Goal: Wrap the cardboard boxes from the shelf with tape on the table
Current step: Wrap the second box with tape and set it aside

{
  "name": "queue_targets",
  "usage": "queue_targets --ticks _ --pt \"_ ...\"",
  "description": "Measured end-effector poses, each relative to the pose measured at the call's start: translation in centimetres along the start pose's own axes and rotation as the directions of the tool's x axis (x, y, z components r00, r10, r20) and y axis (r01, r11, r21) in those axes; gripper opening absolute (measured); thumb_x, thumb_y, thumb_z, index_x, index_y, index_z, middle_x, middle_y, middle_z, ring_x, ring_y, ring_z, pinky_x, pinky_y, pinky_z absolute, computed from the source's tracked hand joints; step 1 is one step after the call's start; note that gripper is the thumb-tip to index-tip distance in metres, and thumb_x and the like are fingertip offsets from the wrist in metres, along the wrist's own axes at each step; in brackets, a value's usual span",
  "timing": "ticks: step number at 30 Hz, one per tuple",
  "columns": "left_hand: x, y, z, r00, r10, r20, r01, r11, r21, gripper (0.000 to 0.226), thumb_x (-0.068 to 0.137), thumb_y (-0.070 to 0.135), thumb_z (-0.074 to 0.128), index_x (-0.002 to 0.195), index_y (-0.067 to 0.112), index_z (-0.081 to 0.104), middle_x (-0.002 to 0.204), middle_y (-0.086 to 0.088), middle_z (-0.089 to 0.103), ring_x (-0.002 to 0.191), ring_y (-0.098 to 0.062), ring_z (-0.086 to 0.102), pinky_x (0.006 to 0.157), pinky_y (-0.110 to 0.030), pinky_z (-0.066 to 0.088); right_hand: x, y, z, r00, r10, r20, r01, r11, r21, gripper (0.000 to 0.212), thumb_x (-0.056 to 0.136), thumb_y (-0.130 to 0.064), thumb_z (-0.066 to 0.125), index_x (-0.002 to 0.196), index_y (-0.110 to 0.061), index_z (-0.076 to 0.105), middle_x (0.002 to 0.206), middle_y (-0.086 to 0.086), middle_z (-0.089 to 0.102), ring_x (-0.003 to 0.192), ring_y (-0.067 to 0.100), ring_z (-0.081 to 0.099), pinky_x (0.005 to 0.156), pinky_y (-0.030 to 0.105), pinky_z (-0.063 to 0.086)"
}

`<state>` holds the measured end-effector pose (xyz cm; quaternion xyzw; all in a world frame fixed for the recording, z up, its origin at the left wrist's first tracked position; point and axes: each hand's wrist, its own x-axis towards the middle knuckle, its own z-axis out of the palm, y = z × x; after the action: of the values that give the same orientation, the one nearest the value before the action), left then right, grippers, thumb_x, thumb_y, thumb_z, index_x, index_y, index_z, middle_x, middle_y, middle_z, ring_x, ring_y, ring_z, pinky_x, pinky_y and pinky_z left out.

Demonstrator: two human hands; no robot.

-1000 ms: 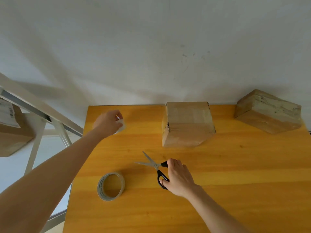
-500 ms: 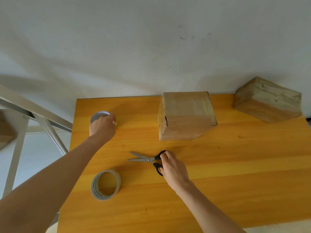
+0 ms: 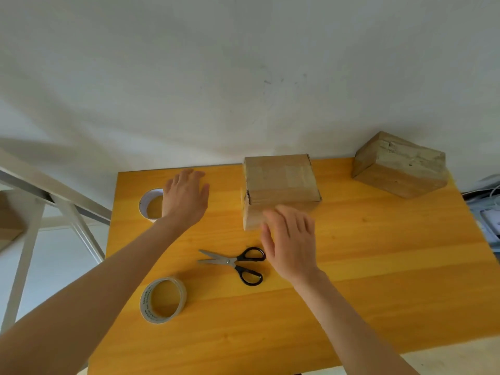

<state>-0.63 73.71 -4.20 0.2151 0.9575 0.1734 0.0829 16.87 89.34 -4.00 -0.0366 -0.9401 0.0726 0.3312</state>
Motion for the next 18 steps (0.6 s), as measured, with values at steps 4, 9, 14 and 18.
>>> queue_targets --ticks 4,9,14,18 --pt "-1.0 7.1 -2.0 0.97 0.222 -0.103 -0.243 0.924 -0.296 0.047 0.102 0.037 0.028 0.147 0.023 0.029 0.158 0.0 0.017 0.145 -0.018 0.015 0.117 -0.039 0.017 4.2 2.7 -2.0 0.968 0.252 0.012 -0.25 0.963 -0.105 0.042 0.1 -0.03 0.039 0.132 -0.006 0.053 0.135 0.009 0.053 0.126 0.021 0.046 0.108 0.04 0.028" --pt "-1.1 10.8 -1.2 0.93 0.363 0.057 -0.333 0.898 -0.288 0.05 0.102 0.042 0.017 0.15 0.033 0.013 0.159 0.01 -0.005 0.144 -0.007 -0.015 0.119 -0.035 -0.006 5.5 4.9 -1.6 0.838 0.316 0.446 -0.241 0.946 -0.218 0.069 0.097 -0.052 0.001 0.15 -0.015 0.026 0.158 0.003 0.019 0.147 0.016 0.011 0.119 0.041 0.002" --pt "-1.1 10.5 0.8 0.91 0.394 0.131 -0.379 0.917 -0.127 0.063 0.093 0.059 0.006 0.15 0.031 0.005 0.159 0.005 -0.007 0.143 -0.014 -0.021 0.12 -0.041 0.0 4.8 5.2 -1.3 0.8 0.295 0.523 -0.345 0.939 -0.001 0.065 0.097 -0.051 0.011 0.152 -0.017 0.008 0.16 -0.003 0.0 0.146 0.012 -0.009 0.119 0.028 0.006" --pt "-1.0 10.9 0.2 0.921 0.37 0.12 -0.366 0.929 -0.053 0.065 0.09 0.056 0.008 0.15 0.03 0.012 0.158 0.001 0.007 0.146 -0.02 -0.008 0.119 -0.044 0.005 5.0 6.1 -1.3 0.686 0.475 0.552 -0.708 0.612 0.353 0.065 0.099 -0.038 0.043 0.153 -0.019 0.011 0.16 -0.005 0.013 0.146 0.011 0.011 0.118 0.03 0.016"
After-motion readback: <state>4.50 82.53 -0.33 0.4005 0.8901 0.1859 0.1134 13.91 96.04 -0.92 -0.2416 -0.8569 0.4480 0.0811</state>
